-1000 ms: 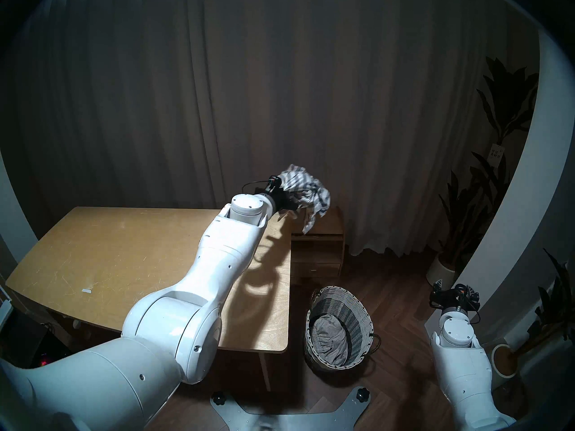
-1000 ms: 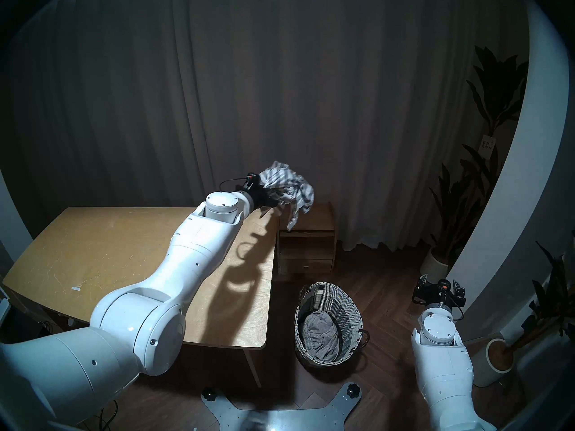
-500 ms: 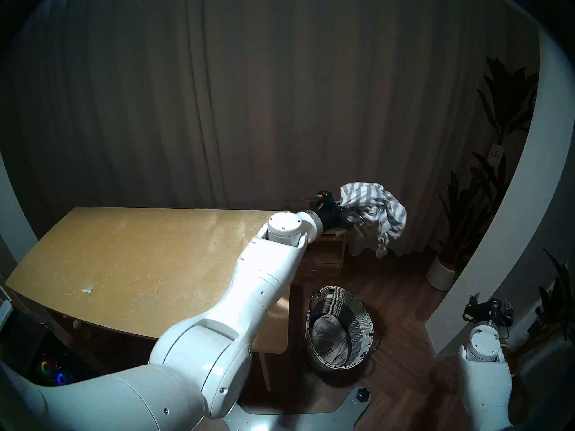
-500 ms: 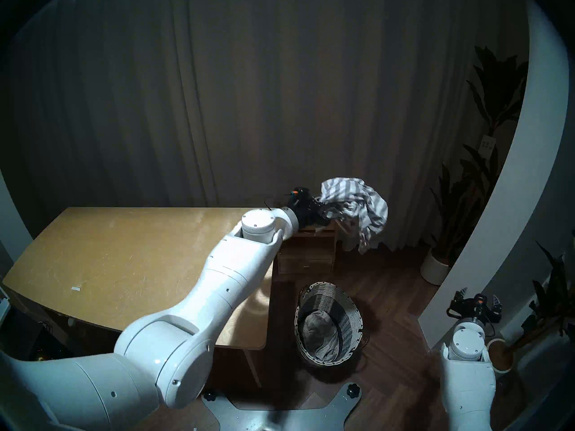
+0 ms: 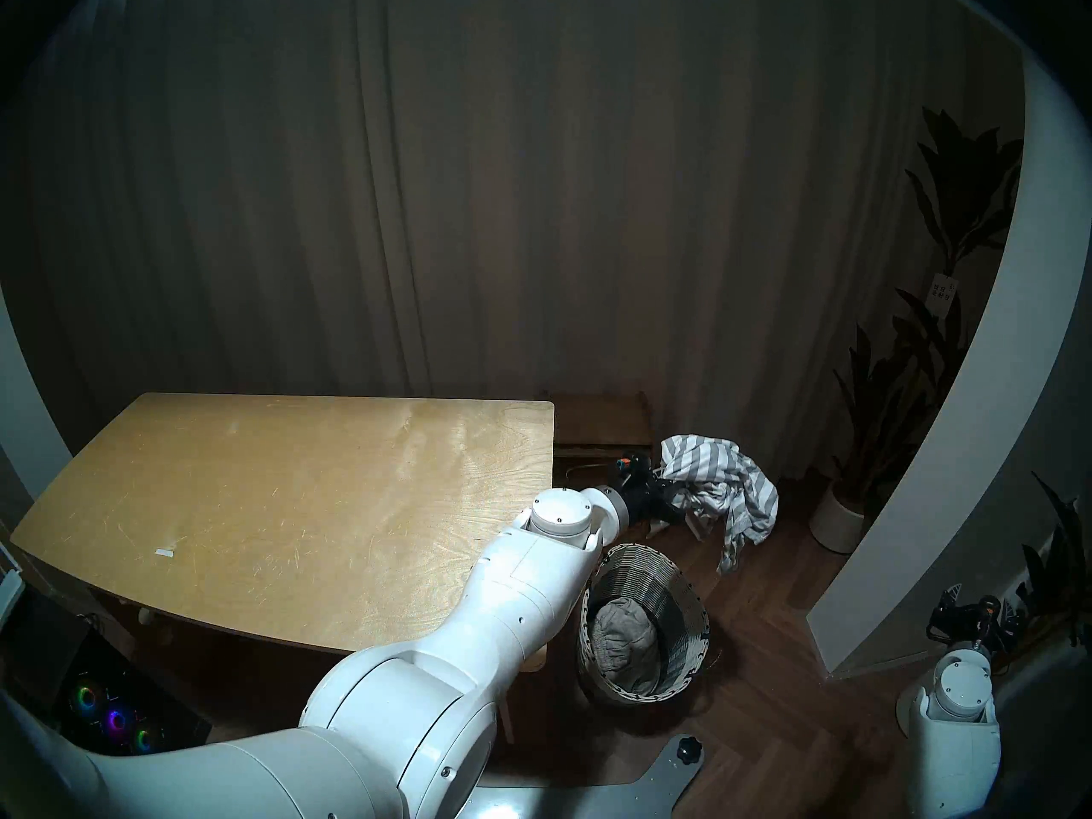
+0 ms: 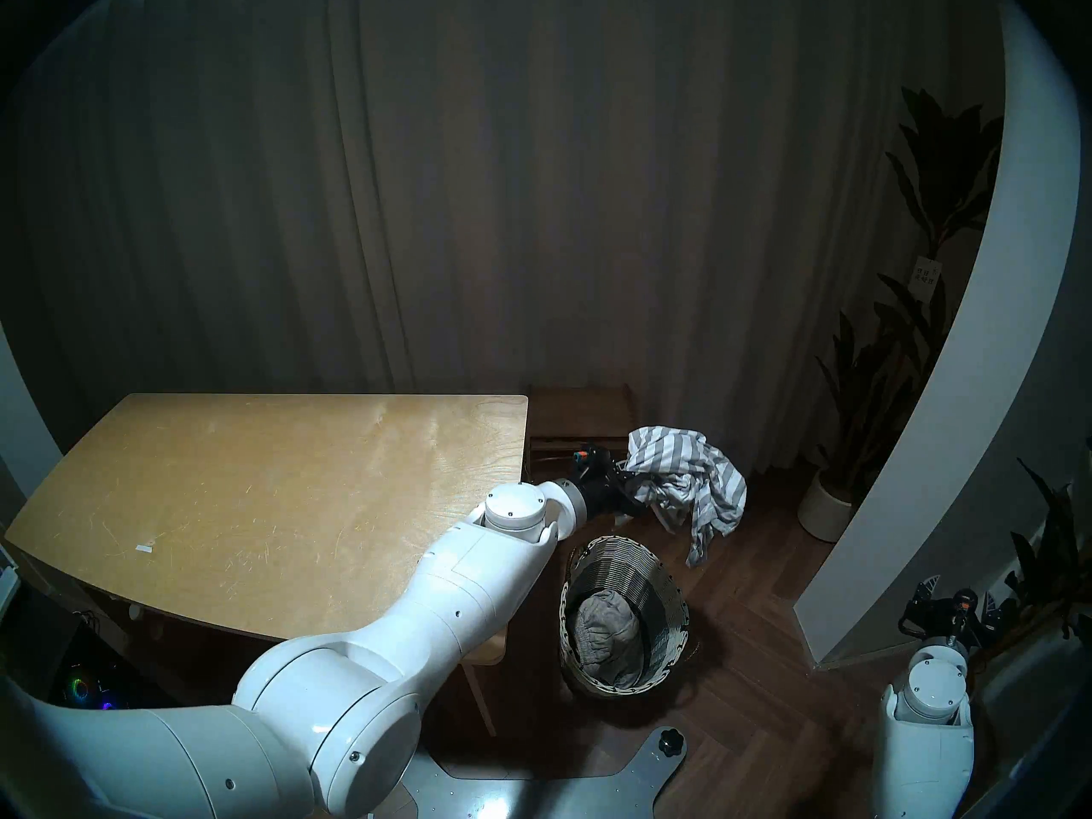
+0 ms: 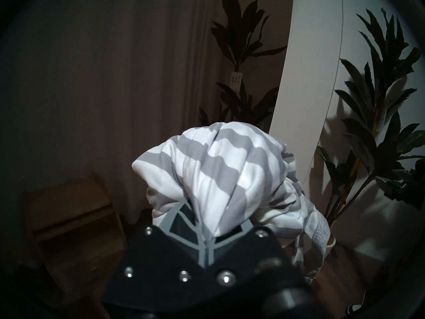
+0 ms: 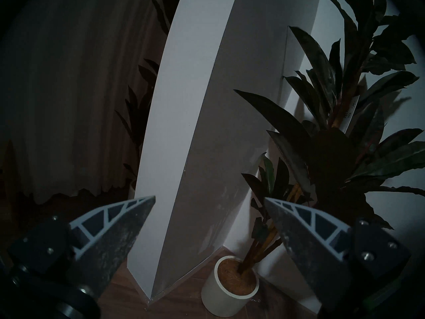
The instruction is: Toss clothes into the laundry hamper
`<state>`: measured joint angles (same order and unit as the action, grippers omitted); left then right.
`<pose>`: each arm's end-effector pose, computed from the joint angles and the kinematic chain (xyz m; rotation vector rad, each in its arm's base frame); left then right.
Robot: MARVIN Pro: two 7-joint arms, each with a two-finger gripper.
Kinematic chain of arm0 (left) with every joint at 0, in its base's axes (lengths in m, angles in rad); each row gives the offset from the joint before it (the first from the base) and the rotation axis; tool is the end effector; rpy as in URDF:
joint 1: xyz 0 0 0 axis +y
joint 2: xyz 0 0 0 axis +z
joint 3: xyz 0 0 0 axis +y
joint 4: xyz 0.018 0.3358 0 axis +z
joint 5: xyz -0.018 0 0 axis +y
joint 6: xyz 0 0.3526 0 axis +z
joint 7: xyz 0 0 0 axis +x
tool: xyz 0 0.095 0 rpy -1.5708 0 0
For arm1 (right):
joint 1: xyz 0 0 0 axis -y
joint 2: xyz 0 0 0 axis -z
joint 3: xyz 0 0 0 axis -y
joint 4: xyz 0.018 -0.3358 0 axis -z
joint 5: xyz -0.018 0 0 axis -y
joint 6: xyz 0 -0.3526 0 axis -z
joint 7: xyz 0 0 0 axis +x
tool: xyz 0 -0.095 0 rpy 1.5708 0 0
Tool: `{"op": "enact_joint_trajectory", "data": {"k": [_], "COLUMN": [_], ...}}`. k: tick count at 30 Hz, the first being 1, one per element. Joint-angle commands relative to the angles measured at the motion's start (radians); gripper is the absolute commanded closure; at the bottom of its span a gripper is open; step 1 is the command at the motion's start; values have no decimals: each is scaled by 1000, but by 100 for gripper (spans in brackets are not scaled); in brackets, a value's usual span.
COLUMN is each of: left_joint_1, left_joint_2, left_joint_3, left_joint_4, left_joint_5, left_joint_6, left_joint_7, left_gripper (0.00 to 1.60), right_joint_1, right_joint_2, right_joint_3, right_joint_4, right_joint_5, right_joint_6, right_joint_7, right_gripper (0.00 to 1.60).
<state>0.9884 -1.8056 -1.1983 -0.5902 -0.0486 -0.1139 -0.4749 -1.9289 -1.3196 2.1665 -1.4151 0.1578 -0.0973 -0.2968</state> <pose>0.5444 -0.2927 -0.4219 1.8907 -0.7717 1.4387 0.2188 -0.3735 -0.4403 1.8308 -0.5725 1.3879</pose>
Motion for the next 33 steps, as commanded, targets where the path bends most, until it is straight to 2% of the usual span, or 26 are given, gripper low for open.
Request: {"op": "enact_joint_trajectory", "data": {"k": [1, 11, 23, 24, 25, 26, 27, 28, 29, 30, 33], "left_joint_1": [-113, -163, -210, -212, -215, -218, -221, -223, -224, -225, -230], "left_joint_2": [-31, -45, -40, -40, -40, -40, -41, -41, -40, -41, -44], "left_joint_3": [-4, -2, 8, 7, 8, 7, 7, 8, 10, 10, 7], "left_joint_4": [70, 192, 280, 284, 289, 295, 299, 303, 308, 312, 327], "left_joint_5": [20, 47, 76, 75, 76, 77, 78, 79, 81, 82, 82], "left_joint_6": [-28, -58, -99, -103, -107, -110, -112, -117, -124, -130, -145], "left_joint_7": [51, 98, 92, 88, 85, 84, 80, 75, 67, 65, 57], "left_gripper": [160, 160, 160, 156, 148, 117, 102, 39, 8, 0, 0], "right_joint_1": [-20, -15, -1, -1, 0, 0, 0, 0, 1, 1, 0], "right_joint_2": [8, 8, 10, 10, 10, 10, 9, 9, 8, 8, 7], "right_joint_3": [10, 0, -23, -24, -25, -26, -27, -28, -28, -29, -29], "right_joint_4": [-42, -42, -35, -34, -33, -32, -32, -32, -32, -32, -33], "right_joint_5": [12, 23, 20, 20, 18, 17, 17, 15, 14, 12, 8], "right_joint_6": [10, 36, 54, 54, 53, 51, 49, 48, 47, 47, 44], "right_joint_7": [23, 49, 55, 55, 55, 55, 56, 56, 56, 55, 52], "right_gripper": [0, 0, 0, 0, 0, 0, 0, 0, 0, 0, 0]}}
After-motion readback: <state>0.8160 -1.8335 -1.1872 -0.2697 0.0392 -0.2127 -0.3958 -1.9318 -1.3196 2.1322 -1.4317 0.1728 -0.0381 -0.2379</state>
